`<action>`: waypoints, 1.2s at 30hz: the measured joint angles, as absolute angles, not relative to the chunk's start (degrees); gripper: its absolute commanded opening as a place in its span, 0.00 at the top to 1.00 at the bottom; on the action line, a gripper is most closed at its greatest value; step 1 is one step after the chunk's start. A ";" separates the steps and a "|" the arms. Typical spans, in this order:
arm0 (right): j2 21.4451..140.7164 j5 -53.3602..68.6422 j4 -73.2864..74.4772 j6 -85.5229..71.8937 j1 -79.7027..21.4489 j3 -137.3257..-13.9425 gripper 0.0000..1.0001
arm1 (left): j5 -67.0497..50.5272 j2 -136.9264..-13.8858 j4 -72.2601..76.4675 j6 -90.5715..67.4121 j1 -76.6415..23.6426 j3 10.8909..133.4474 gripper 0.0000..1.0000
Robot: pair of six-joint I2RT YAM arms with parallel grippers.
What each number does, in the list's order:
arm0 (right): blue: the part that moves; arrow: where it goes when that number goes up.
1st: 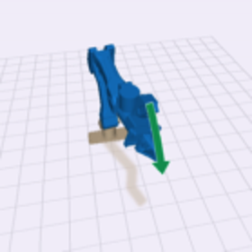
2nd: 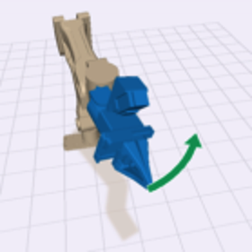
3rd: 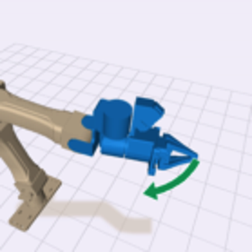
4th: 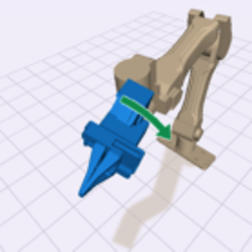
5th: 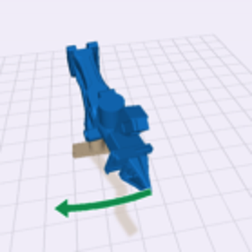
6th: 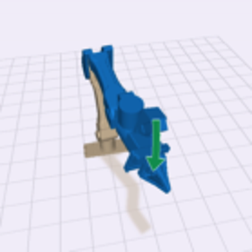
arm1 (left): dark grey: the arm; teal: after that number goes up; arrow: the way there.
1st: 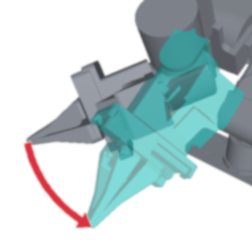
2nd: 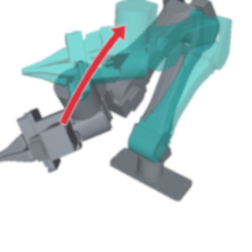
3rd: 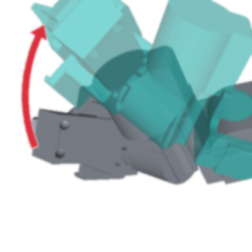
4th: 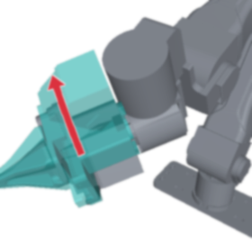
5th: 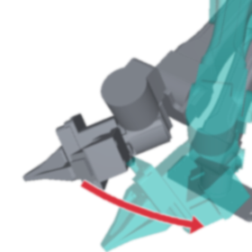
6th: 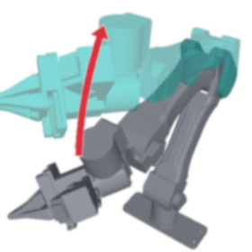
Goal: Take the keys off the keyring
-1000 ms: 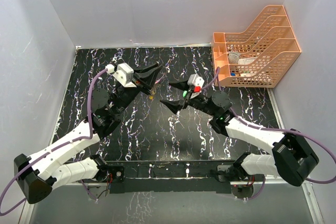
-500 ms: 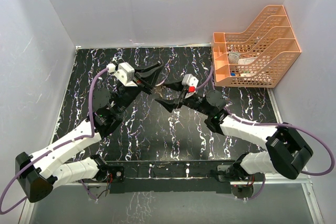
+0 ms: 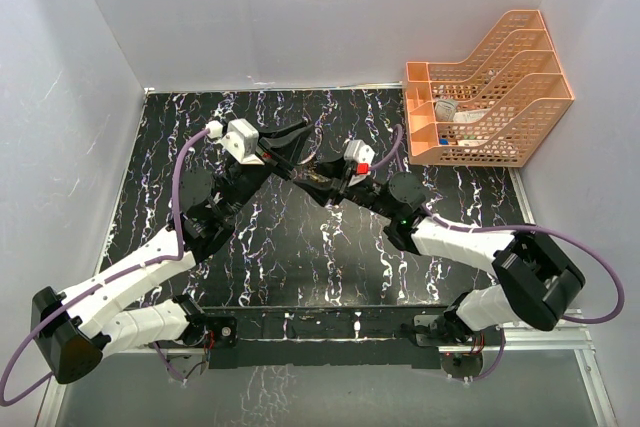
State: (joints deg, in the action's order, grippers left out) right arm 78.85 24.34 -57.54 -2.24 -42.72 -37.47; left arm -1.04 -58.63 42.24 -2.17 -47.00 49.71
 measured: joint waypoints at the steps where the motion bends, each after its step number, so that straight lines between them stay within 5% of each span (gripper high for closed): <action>1: 79.00 24.34 -57.52 -2.28 -42.76 -37.60 0.60 | -1.06 -58.63 42.30 -2.20 -47.00 49.71 1.00; 9: 79.18 24.40 -57.32 -2.24 -43.07 -38.48 0.81 | -1.04 -58.63 43.33 -2.15 -47.00 49.69 1.00; 12: 79.18 24.58 -56.99 -2.11 -43.07 -38.89 0.99 | -0.89 -58.63 43.33 -2.02 -47.00 49.69 1.00; 23: 75.72 21.98 -42.74 1.58 -43.09 -42.19 1.00 | 3.73 -57.45 42.81 1.69 -47.00 48.64 0.99; 27: 72.36 17.78 -27.59 5.76 -43.13 -47.27 1.00 | 8.95 -56.90 42.19 5.45 -47.00 48.64 0.81; 36: 71.48 0.99 9.15 12.16 -43.18 -66.61 1.00 | 21.93 -56.97 40.45 13.04 -47.00 48.62 0.58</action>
State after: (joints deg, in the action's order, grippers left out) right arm 71.48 0.99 9.15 12.16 -43.18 -66.61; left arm 21.93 -56.97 40.45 13.04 -47.00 48.62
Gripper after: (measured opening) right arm 0.033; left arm 0.334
